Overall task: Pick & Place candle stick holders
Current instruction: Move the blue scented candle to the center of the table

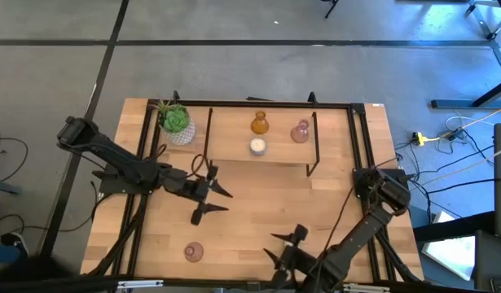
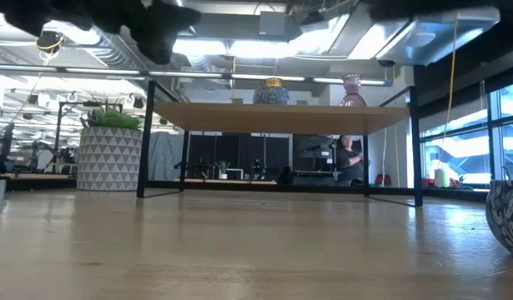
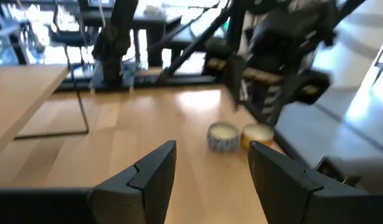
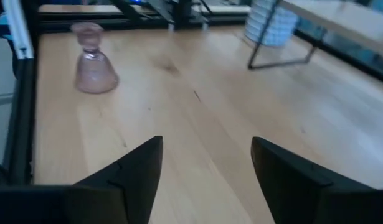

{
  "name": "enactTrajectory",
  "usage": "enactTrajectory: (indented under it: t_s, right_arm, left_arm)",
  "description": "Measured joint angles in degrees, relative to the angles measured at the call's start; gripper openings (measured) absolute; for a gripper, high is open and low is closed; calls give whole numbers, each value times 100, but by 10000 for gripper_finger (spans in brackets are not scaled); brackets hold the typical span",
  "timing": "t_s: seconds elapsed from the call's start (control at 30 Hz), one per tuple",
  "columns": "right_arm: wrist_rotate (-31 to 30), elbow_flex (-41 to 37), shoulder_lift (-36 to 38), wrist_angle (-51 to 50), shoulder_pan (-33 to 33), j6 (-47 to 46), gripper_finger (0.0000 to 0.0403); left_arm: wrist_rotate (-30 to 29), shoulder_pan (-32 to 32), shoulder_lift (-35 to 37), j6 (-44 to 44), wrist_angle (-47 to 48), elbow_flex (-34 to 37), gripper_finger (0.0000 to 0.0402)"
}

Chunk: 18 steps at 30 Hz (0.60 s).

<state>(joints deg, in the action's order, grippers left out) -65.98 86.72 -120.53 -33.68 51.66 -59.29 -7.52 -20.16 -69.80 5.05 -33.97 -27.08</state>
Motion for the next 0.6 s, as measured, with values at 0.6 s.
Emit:
enactTrajectory:
  t_s: [0.6]
  right_arm:
    - [2011,0,0,-3436,1109,-4989,254]
  left_arm:
    - [-202,-87,-1020,45,-1073,182,196]
